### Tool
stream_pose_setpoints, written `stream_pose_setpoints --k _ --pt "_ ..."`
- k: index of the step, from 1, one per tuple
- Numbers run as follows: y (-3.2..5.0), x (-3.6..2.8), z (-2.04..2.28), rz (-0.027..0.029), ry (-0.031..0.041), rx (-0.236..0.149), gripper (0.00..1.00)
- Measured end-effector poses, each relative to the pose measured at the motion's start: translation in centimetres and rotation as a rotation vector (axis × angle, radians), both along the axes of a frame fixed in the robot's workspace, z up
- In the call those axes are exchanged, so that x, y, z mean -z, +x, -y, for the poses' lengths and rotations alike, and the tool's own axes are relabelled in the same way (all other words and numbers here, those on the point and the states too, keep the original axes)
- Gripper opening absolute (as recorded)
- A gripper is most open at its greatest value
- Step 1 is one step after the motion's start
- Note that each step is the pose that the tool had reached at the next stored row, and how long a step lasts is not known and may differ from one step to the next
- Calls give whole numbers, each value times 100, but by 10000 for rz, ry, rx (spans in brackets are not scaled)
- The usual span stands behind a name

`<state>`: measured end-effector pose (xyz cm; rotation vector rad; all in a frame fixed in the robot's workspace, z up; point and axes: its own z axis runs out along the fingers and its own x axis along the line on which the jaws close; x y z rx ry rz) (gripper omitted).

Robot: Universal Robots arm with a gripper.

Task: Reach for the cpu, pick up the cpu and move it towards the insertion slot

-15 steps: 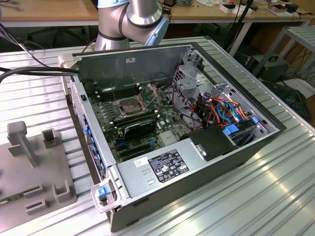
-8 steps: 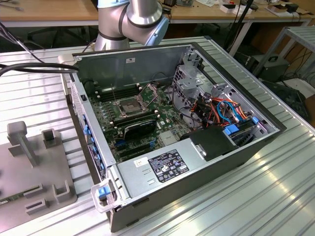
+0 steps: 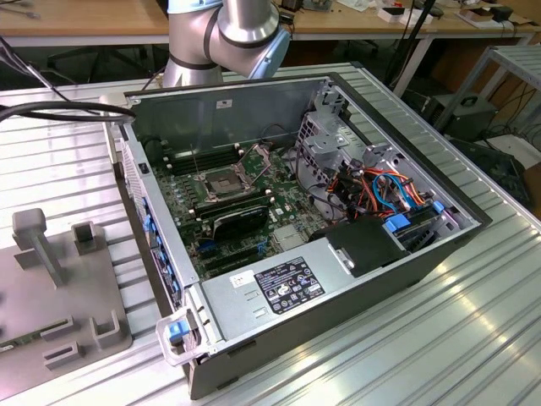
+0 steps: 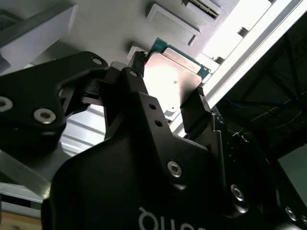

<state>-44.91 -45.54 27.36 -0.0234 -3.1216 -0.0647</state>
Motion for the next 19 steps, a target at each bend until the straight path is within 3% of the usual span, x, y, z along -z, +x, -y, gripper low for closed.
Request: stream_pose_setpoints --k 19 --pt "5 -131 0 -14 0 0 55"
